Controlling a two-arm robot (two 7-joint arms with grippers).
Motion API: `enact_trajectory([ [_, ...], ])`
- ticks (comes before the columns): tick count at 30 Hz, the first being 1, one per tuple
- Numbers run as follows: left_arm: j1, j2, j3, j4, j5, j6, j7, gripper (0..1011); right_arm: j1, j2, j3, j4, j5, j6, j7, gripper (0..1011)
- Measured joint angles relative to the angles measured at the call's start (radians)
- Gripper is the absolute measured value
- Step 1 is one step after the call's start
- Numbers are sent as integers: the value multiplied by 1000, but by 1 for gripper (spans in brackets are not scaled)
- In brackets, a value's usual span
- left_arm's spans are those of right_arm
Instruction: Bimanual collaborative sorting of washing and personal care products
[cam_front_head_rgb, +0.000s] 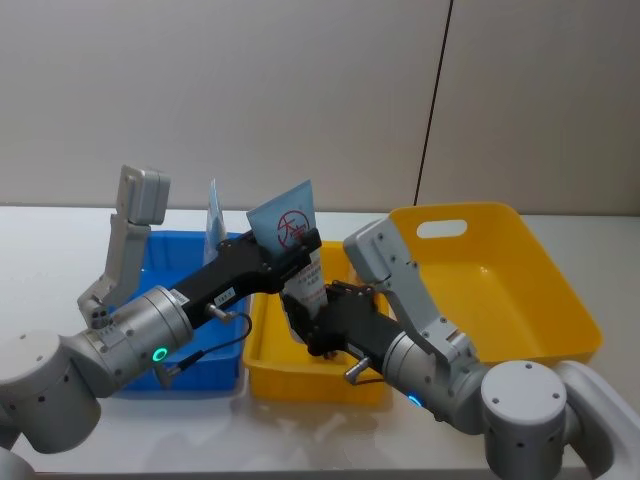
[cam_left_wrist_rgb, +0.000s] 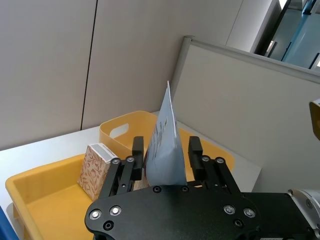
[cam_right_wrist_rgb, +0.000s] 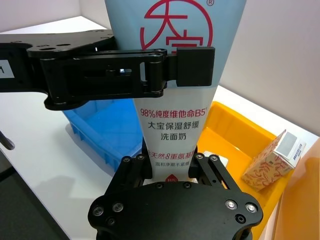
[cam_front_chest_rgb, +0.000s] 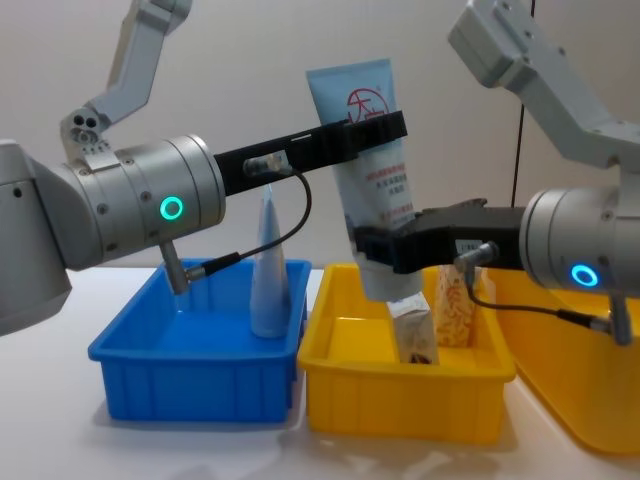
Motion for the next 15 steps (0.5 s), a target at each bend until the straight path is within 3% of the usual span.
enact_trajectory([
  [4,0,0,0,0,0,0,0,624,-4,-3,5,-1,-2,0,-7,319],
  [15,0,0,0,0,0,0,0,925,-19,-12,32,-8,-17,-4,-53,253],
])
